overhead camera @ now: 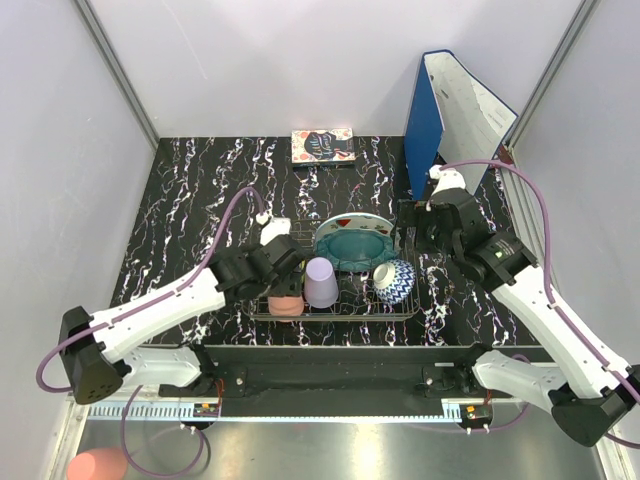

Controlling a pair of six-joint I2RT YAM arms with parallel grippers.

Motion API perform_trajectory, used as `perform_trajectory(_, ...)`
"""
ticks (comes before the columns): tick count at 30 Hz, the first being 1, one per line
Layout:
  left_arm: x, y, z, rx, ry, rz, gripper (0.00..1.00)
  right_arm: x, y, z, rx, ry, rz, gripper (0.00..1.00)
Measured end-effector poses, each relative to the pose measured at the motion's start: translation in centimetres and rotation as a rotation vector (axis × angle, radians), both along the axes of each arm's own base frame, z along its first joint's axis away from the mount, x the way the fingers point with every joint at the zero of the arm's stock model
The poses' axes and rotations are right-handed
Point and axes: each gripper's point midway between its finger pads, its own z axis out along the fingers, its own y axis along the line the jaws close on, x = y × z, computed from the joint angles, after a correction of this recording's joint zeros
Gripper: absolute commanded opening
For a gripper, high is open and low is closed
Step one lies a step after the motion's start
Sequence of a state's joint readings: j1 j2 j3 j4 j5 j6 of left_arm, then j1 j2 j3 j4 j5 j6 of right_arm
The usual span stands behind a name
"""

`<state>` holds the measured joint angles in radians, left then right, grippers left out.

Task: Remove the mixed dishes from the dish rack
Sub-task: Pick up the cup from the dish rack.

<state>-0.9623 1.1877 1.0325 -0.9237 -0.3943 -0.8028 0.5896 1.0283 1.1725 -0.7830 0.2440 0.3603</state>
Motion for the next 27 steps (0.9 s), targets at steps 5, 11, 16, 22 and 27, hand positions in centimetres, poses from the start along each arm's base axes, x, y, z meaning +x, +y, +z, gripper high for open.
perform_trajectory(5,0.1,1.1,4.2,0.025,-0.041,-0.017,0.00,0.1,0.1,-0.1,-0.002,0.005,0.002,1.00)
perform_trajectory(11,2.6,0.0,22.3,-0.272,-0.387,-0.025,0.00,1.2,1.0,3.2,0.043,-0.047,0.002,1.00)
perform_trajectory(16,1.4,1.0,28.7,-0.517,-0.577,-0.064,0.00,1.2,2.5,7.8,0.215,-0.141,0.019,0.99)
perform_trajectory(22,2.9,-2.6,29.6,-0.807,-0.601,-0.154,0.00,-1.9,4.2,15.5,0.493,-0.299,0.145,0.84)
perform_trajectory(27,6.0,-6.3,28.2,-1.033,-0.509,-0.207,0.00,-4.8,6.0,21.1,0.668,-0.375,0.307,0.66)
